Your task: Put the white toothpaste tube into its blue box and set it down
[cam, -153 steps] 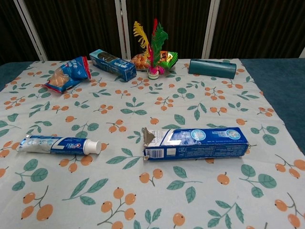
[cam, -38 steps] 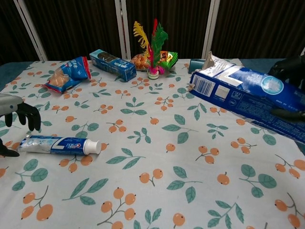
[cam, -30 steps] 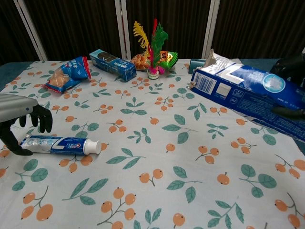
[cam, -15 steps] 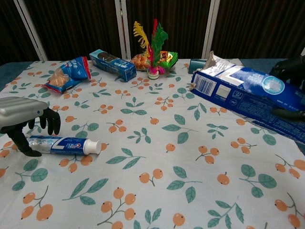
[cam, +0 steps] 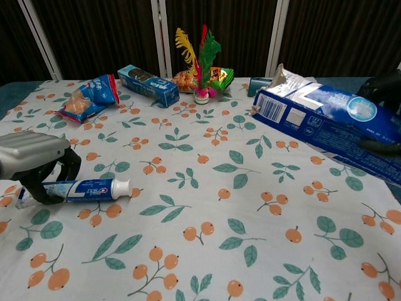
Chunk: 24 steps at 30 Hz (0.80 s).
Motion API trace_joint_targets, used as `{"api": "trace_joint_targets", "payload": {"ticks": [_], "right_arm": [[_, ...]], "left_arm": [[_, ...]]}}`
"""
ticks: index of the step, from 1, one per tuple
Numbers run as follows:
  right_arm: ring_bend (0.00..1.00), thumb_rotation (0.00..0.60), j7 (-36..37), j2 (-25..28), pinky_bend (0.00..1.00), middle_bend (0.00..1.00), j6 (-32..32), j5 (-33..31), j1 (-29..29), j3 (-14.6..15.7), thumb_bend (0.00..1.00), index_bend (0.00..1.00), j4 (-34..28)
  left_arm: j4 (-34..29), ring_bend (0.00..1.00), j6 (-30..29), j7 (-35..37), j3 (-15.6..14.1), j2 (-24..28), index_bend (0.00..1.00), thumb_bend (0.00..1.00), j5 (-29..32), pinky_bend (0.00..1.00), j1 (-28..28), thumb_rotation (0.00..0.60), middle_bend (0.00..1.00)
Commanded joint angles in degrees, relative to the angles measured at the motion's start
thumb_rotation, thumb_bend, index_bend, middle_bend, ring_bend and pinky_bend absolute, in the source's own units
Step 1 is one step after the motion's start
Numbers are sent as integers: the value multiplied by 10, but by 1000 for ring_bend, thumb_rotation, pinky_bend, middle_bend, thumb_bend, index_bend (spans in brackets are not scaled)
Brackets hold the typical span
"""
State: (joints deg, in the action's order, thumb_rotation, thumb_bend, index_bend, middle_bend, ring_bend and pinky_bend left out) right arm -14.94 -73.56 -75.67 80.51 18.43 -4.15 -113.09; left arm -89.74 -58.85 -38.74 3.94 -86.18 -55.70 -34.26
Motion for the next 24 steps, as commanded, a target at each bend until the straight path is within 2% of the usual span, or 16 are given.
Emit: {"api": "trace_joint_targets", "payload": {"ticks": [1,9,12,18,24], "right_arm": [[596,600,1,0,609,620,0,0,0,-1,425,589,0],[596,600,4,2,609,620,-3,4,-2,-5,427,589,-9],[596,600,5,3,609,620,-2,5,-2,-4,428,589,-13],[596,600,3,3,609,620,1,13,-3,1,430,589,-19],[596,600,-1,-3,609,620,-1,20,-4,1,433,589,-29]], "left_arm": [[0,670,-11,15,2,10,708,510,-27,713,-1,600,746],[-7,671,-17,46,26,64,714,511,-105,713,-27,600,746],[-11,671,-17,57,43,95,715,511,-149,713,-48,600,746],[-26,671,10,103,81,158,717,511,-210,713,-97,600,746],[-42,672,34,123,109,193,719,511,-249,713,-141,600,746]]}}
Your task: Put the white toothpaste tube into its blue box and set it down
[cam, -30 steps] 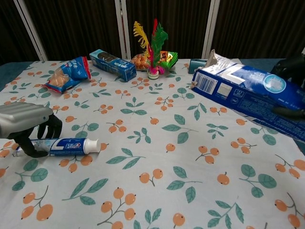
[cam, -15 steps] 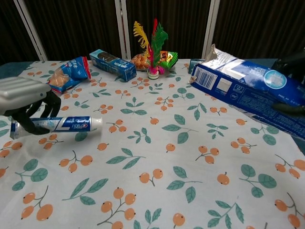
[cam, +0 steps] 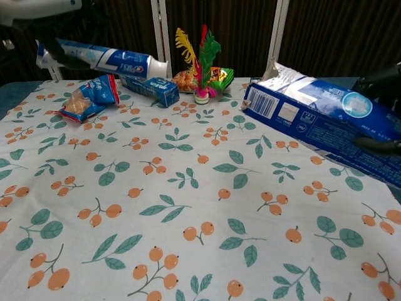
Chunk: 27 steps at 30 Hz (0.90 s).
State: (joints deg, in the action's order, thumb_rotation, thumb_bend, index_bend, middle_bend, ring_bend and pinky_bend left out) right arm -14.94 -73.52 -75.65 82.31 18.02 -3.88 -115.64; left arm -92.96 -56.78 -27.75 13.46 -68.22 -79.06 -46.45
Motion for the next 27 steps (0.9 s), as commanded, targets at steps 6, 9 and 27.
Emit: {"api": "trace_joint_targets", "payload": {"ticks": [6,9,27], "right_arm": [[596,600,-8,-20,609,620,1,-6,10,-19,443,589,-19],[596,600,-21,-28,609,620,8,-21,20,-31,445,589,-26],[596,600,-41,-39,609,620,14,-68,28,-43,448,589,-36]], "left_arm": [[-21,672,31,31,22,23,719,511,-23,713,-42,600,746],[-21,672,43,50,22,26,719,510,-31,713,-54,600,746],[-25,672,63,97,35,33,719,510,-54,713,-103,600,746]]}}
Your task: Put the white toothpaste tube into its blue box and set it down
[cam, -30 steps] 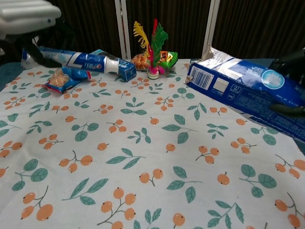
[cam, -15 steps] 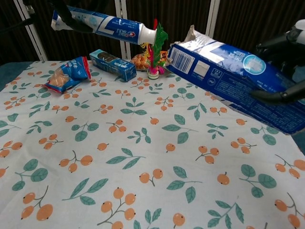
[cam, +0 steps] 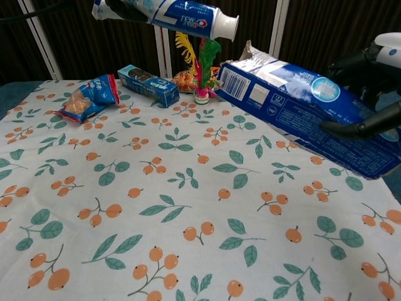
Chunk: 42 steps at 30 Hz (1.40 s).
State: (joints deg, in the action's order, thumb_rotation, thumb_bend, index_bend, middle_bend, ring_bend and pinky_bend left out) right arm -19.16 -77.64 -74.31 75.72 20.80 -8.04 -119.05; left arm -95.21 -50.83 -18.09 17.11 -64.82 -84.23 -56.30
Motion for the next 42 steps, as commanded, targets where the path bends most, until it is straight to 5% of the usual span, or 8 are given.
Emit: {"api": "trace_joint_targets", "payload": {"ticks": [1,22,42], "right_arm": [[596,600,1,3,609,620,0,-2,0,-1,448,589,-3],[596,600,21,18,609,620,-1,-7,-2,1,448,589,-17],[596,600,93,12,609,620,-28,19,-12,-15,449,589,-34]], "left_arm": [[-3,672,5,0,-3,-1,719,511,-3,713,-6,600,746],[5,673,21,-21,-25,-19,719,511,-5,713,-31,600,746],[41,651,6,14,2,-59,694,448,-56,706,-96,600,712]]}}
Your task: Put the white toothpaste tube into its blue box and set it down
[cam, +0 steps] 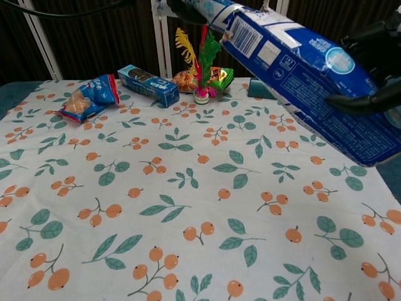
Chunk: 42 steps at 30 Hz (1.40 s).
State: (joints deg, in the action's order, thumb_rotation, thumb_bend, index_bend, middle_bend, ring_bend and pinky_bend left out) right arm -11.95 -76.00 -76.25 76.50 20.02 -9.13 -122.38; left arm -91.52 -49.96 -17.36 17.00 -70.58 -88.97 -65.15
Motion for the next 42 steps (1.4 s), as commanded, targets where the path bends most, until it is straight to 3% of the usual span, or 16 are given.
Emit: {"api": "trace_joint_targets", "payload": {"ticks": [1,10,17,21,31,42], "right_arm": [[596,600,27,-5,609,620,-10,14,-5,-5,449,589,0],[596,600,93,-28,609,620,-48,67,-18,-8,449,589,13],[596,600,135,-71,609,620,-96,112,-26,-20,449,589,39],[596,600,159,-100,609,620,-122,129,-32,-21,450,589,53],[596,600,193,-149,609,620,-154,141,-44,-16,460,589,79],[596,600,233,-180,609,620,-180,129,-54,-34,467,589,99]], "left_arm": [[6,646,-4,8,4,-1,688,435,-11,705,-10,600,706],[30,514,-16,-17,20,7,594,231,-42,691,-39,600,565],[30,430,-45,-58,42,5,480,96,-47,590,-51,600,462],[23,388,-66,-73,46,5,444,72,-54,527,-51,600,422],[14,359,-106,-87,61,-7,398,4,-43,501,-47,600,391],[-11,353,-162,-71,65,-8,388,0,-27,496,-18,600,386]]}}
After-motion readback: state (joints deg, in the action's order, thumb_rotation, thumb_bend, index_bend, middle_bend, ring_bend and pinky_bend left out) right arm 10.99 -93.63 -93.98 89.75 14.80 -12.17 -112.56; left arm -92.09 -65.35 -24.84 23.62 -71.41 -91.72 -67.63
